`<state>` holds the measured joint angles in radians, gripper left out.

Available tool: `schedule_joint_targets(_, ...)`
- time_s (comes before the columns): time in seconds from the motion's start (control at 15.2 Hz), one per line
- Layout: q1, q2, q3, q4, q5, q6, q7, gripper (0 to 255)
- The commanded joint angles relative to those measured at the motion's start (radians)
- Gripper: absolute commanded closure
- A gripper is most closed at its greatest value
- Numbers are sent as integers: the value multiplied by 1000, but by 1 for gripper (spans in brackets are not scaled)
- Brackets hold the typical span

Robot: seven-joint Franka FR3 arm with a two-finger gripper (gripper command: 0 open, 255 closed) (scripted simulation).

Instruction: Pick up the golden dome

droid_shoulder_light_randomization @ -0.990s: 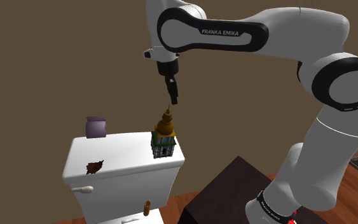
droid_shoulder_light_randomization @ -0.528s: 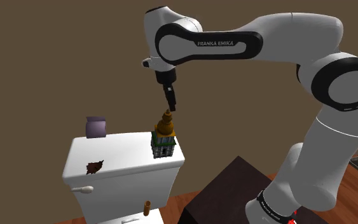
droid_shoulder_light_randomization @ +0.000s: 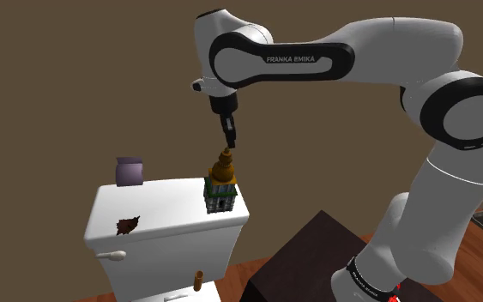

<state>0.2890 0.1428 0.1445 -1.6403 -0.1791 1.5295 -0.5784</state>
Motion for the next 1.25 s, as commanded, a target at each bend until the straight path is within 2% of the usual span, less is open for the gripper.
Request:
schedule_joint_targets(0.0,0,0,0,-1,0,0,0,255)
schedule_joint_targets(1.06,9,32,3,241,-8,-209,-27,255)
schedule_joint_targets(1.19,9,32,3,244,-8,-211,-28,255)
